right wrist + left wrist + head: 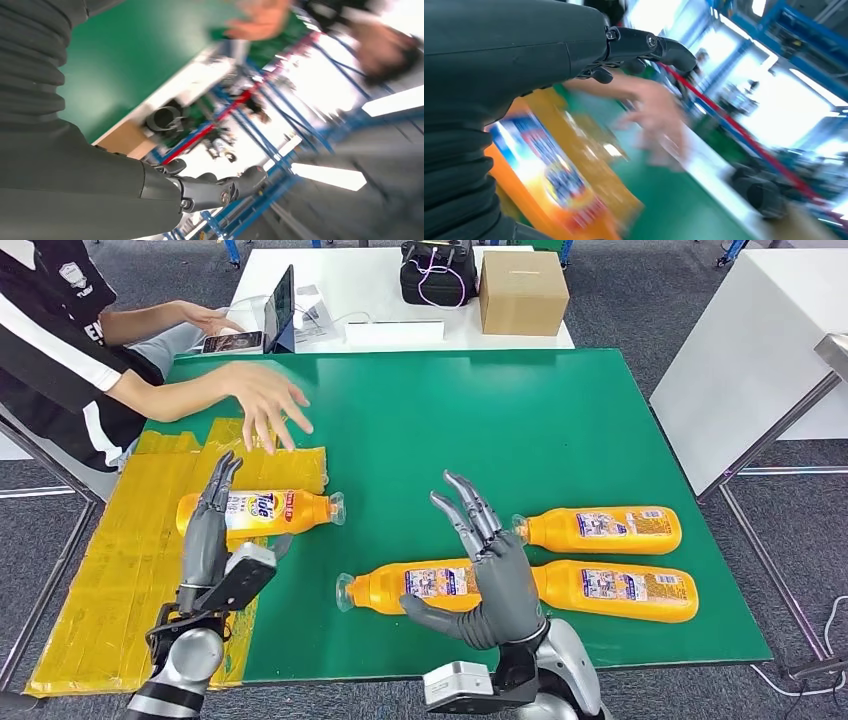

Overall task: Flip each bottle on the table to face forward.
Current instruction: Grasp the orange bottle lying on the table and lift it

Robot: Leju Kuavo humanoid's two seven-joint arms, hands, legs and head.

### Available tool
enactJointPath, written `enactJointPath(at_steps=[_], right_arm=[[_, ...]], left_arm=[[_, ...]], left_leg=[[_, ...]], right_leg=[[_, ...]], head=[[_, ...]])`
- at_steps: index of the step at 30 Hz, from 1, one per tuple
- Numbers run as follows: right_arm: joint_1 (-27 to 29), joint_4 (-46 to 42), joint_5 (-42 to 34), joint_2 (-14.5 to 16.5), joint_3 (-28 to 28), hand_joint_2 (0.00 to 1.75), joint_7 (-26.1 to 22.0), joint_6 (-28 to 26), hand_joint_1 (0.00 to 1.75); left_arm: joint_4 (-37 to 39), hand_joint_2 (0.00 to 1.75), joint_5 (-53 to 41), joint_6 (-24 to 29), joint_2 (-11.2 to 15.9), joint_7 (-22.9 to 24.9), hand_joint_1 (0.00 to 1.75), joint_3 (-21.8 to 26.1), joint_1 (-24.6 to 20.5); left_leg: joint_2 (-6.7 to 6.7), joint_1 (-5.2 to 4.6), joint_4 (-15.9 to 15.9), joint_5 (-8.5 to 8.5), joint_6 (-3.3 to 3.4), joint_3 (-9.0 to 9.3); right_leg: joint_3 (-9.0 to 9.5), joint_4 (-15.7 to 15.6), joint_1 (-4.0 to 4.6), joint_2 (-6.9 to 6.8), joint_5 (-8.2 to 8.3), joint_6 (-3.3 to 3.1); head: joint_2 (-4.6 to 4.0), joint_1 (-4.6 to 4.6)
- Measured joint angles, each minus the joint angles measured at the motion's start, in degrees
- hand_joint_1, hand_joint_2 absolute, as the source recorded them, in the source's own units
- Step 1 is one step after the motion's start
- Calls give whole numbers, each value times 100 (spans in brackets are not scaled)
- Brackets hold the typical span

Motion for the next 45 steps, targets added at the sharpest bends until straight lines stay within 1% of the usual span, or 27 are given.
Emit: enactJointPath(at_steps=[2, 5, 10, 15, 18, 22, 28, 32, 45], right_arm=[[63, 72, 608, -192, -14, 175, 313, 124, 0], [144, 275, 1311, -434, -9, 175, 709, 150, 0], [196, 498, 1644, -653, 12, 175, 952, 150, 0], [188, 784, 2177, -794, 71, 175, 1415, 162, 0], [174, 973, 2305, -843, 87, 175, 1568, 158, 0], [103, 1258, 2440, -882, 93, 0, 1783, 248, 0], [-122, 1786, 2611, -886, 105, 0, 2019, 398, 0], [-225, 1996, 2653, -873, 121, 175, 2043, 416, 0], [-695, 2838, 2879, -621, 201, 175, 2218, 419, 0]], left_arm=[[-460, 175, 575, -388, -47, -251, 0, 0, 223], [-989, 175, 1091, -715, -128, -478, 0, -1, 451], [-1457, 175, 1318, -868, -207, -572, 0, 0, 611], [-1711, 175, 1603, -1134, -254, -623, 0, -32, 667], [-1744, 175, 1656, -1219, -260, -573, 0, -60, 664], [-1742, 175, 1742, -1328, -264, -567, 0, -76, 655], [-1740, 175, 1884, -1460, -279, -565, 0, -139, 636], [-1736, 175, 1893, -1475, -293, -564, 0, -190, 623], [-1608, 175, 1894, -1426, -309, -558, 0, -340, 545]], left_leg=[[-2, 0, 0, -1, 1, -1], [-3, -1, 0, -1, 1, -2], [-1, 0, 0, 1, -1, 0], [-2, 2, 0, 2, -1, 0], [-2, 2, 0, 1, -1, 0], [-2, 1, 0, 1, -1, 0], [-2, 1, 0, 2, 0, 0], [-2, 1, 0, 2, 0, 0], [-2, 1, 0, 3, 0, 0]], right_leg=[[-1, -1, 0, -1, 0, 0], [0, -2, 0, -1, 0, 1], [1, 0, 1, 0, 0, 0], [1, 1, 2, -1, 0, 0], [1, 1, 2, 0, 0, 0], [1, 0, 1, 0, 0, 0], [2, 1, 1, -1, 1, 0], [1, 1, 1, 0, 1, 0], [1, 2, 1, 0, 1, 0]], head=[[0, 1], [0, 1], [0, -2], [0, -1], [0, -1], [0, -1], [0, -1], [0, -1], [0, -1]])
